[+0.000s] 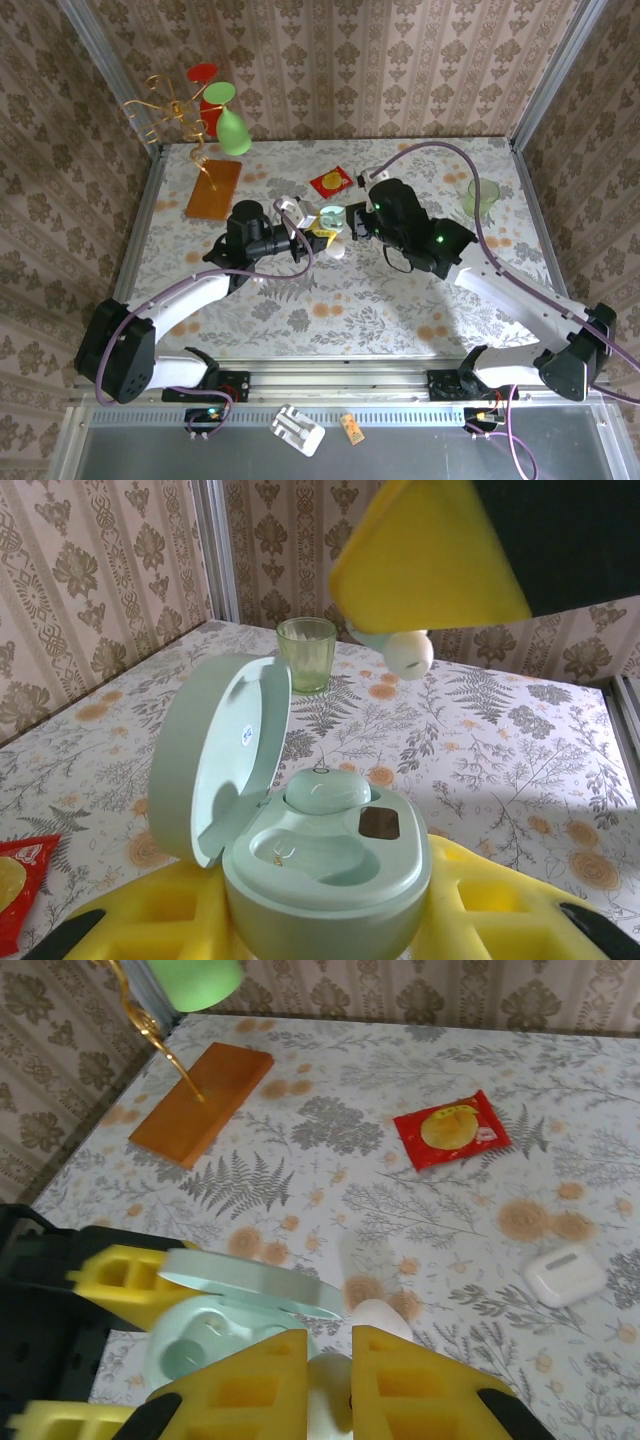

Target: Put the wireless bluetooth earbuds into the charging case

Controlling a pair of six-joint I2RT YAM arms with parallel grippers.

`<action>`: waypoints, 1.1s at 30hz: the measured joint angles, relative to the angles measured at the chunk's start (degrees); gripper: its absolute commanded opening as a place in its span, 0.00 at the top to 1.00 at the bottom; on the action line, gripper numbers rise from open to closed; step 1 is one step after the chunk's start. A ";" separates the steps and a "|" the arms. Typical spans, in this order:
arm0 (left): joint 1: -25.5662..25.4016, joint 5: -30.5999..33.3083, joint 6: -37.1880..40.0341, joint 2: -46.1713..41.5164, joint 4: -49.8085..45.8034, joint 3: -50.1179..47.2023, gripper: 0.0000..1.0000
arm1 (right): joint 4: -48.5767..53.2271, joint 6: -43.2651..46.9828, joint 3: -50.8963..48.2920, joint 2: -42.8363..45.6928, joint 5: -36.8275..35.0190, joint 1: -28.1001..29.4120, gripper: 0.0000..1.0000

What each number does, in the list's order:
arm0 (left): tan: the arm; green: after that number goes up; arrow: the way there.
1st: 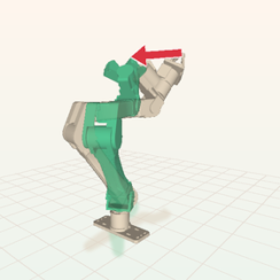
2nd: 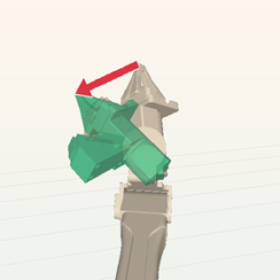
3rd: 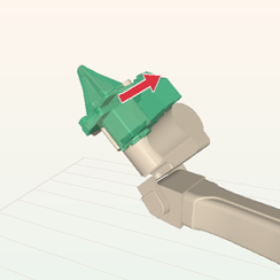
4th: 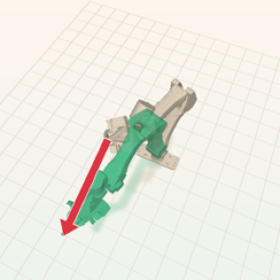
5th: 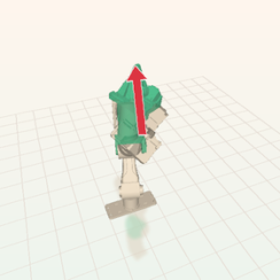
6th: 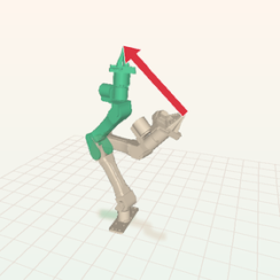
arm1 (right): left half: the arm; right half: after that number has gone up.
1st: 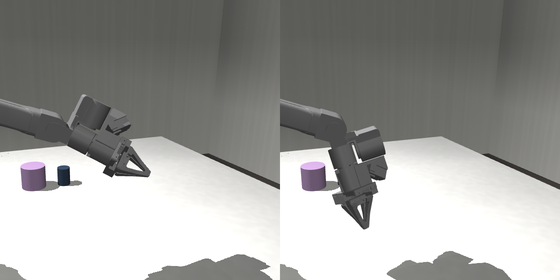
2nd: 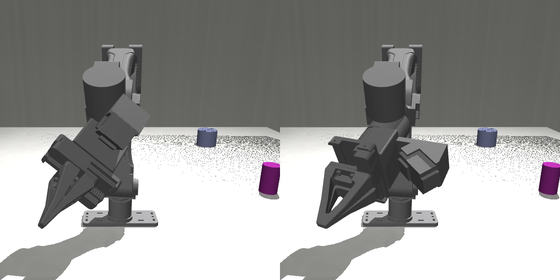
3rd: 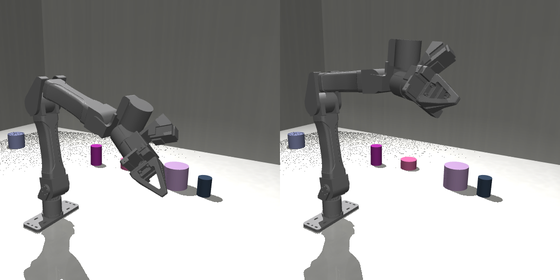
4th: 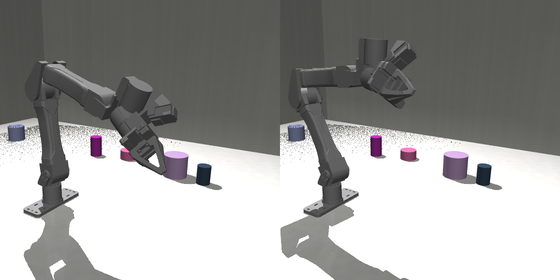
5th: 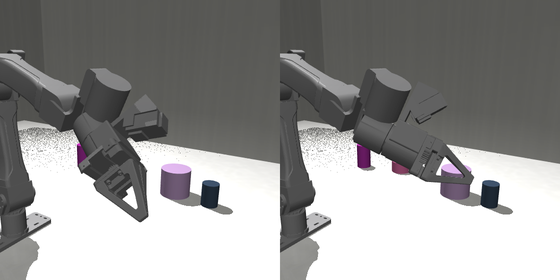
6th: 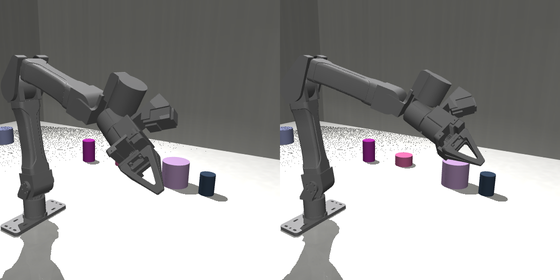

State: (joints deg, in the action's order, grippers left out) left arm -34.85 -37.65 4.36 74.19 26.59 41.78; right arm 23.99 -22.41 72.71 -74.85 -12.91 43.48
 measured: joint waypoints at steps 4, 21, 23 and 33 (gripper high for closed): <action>0.00 0.13 0.00 -0.04 0.00 0.00 0.76 | -0.13 0.57 2.58 -3.28 0.07 1.42 0.87; 0.00 0.48 0.00 -0.22 -0.11 -0.02 0.76 | -1.11 1.27 4.15 -8.20 1.33 3.06 0.87; 0.00 0.48 0.00 -0.22 -0.09 -0.02 0.76 | -1.14 1.27 4.17 -8.20 1.53 3.06 0.87; 0.00 0.42 -0.02 -0.22 0.00 -0.09 0.76 | -1.49 1.03 4.20 -8.20 4.70 3.15 0.83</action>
State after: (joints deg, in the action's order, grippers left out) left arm -34.85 -37.23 4.34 73.97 26.59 41.69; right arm 22.50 -21.39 76.90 -83.05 -8.21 46.63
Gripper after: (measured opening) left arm 0.361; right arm 0.157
